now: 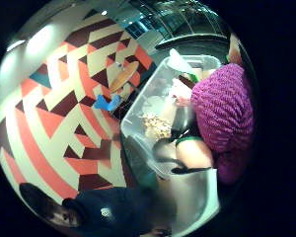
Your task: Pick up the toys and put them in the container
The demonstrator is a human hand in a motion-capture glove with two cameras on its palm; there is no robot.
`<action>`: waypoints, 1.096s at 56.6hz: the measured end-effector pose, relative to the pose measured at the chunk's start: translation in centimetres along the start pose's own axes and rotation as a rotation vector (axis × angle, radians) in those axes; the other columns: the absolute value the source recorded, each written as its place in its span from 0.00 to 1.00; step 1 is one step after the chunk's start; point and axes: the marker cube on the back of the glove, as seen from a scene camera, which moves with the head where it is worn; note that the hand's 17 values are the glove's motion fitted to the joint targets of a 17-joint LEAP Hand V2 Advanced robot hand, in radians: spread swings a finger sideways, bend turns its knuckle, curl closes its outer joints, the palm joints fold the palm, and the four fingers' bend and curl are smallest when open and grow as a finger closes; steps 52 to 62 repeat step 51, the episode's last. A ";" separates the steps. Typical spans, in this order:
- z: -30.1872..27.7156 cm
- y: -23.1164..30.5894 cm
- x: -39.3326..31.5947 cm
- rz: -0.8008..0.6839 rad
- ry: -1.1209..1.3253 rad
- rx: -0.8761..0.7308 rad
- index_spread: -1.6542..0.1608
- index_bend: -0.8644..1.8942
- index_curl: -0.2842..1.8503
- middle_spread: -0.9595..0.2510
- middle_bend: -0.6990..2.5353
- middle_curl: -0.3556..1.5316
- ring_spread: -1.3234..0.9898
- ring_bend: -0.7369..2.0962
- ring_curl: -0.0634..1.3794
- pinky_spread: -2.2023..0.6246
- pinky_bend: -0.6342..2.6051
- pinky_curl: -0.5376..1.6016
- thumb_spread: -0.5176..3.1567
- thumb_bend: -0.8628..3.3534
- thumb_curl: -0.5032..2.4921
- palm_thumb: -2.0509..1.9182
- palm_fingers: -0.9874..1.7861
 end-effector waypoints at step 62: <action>-2.0 5.3 4.8 0.268 -0.069 -0.050 0.80 0.43 0.34 0.72 0.37 0.49 0.47 0.60 0.27 0.74 0.45 0.42 0.52 0.20 0.29 0.56 0.48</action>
